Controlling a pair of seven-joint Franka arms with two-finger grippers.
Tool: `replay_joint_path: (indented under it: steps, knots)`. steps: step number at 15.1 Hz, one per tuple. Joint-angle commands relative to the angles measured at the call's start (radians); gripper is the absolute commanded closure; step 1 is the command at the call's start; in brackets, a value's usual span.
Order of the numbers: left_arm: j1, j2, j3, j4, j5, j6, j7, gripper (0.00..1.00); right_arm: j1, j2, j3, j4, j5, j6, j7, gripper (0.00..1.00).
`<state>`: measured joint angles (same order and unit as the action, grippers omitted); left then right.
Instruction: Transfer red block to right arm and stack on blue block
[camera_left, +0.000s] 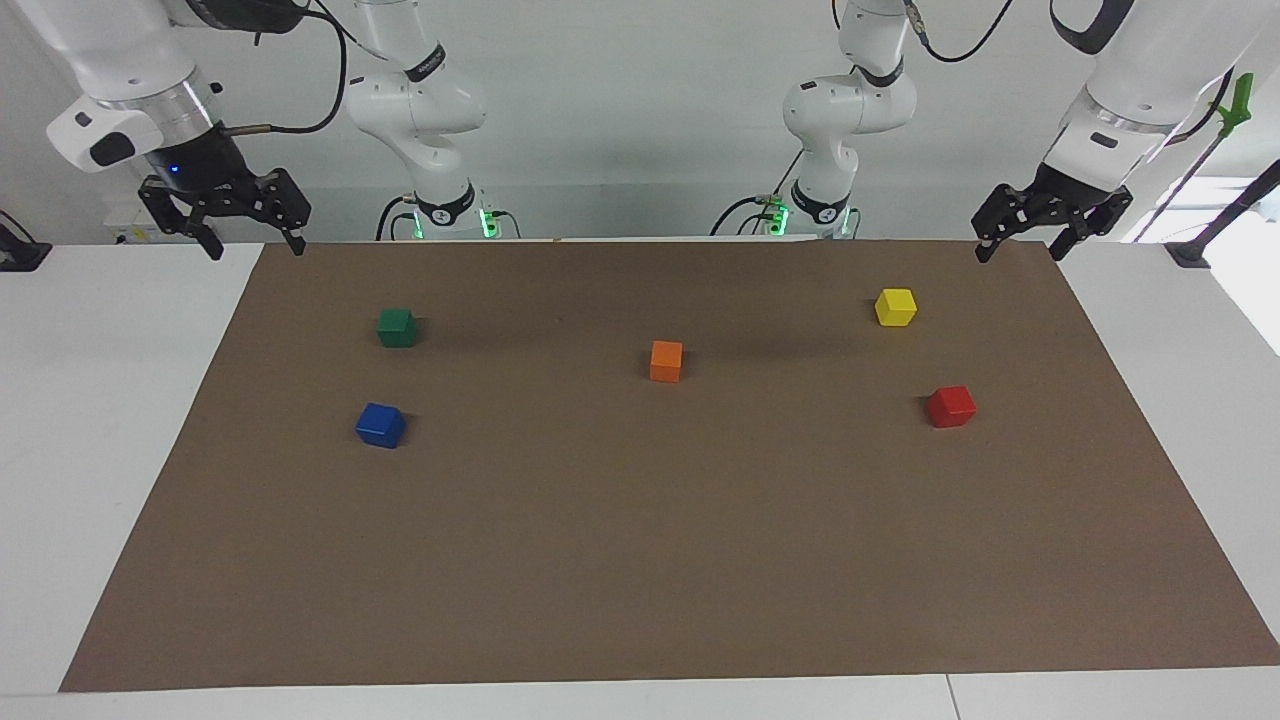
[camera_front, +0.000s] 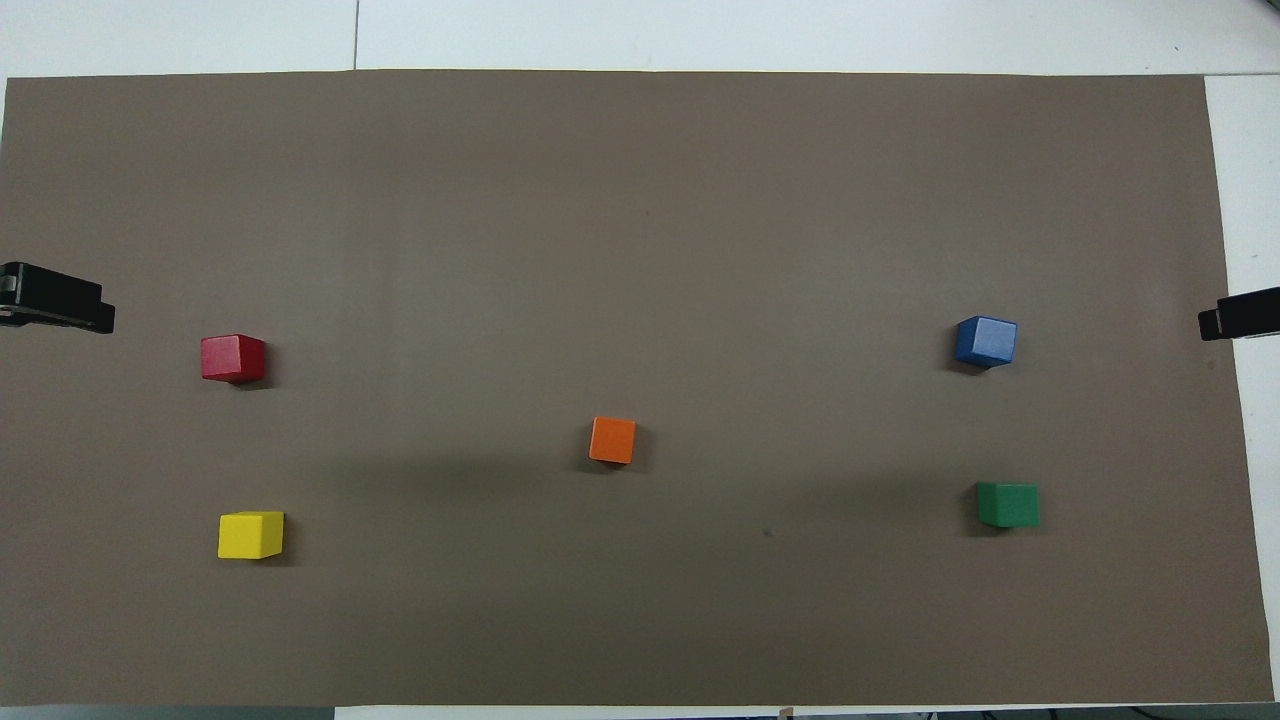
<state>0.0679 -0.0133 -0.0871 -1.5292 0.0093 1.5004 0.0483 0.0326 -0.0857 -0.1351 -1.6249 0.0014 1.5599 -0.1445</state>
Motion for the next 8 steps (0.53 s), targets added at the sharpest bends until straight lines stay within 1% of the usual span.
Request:
replay_joint_path:
  steps: [1, 5, 7, 8]
  knots:
    - [-0.01, 0.01, 0.01, 0.027, -0.005, -0.012, -0.005, 0.0, -0.01, -0.019, -0.001, -0.015, 0.015, -0.02, 0.008, 0.0]
    - [-0.008, 0.001, 0.029, 0.005, -0.002, 0.032, 0.004, 0.0, -0.01, -0.019, -0.001, -0.015, 0.015, -0.02, 0.008, 0.0]
    - [-0.005, -0.001, 0.024, -0.002, -0.003, 0.029, -0.001, 0.0, -0.01, -0.019, -0.001, -0.015, 0.015, -0.02, 0.008, 0.0]
    - [0.0, -0.007, 0.021, -0.028, -0.003, 0.034, -0.005, 0.0, -0.01, -0.019, -0.001, -0.015, 0.015, -0.02, 0.008, 0.0]
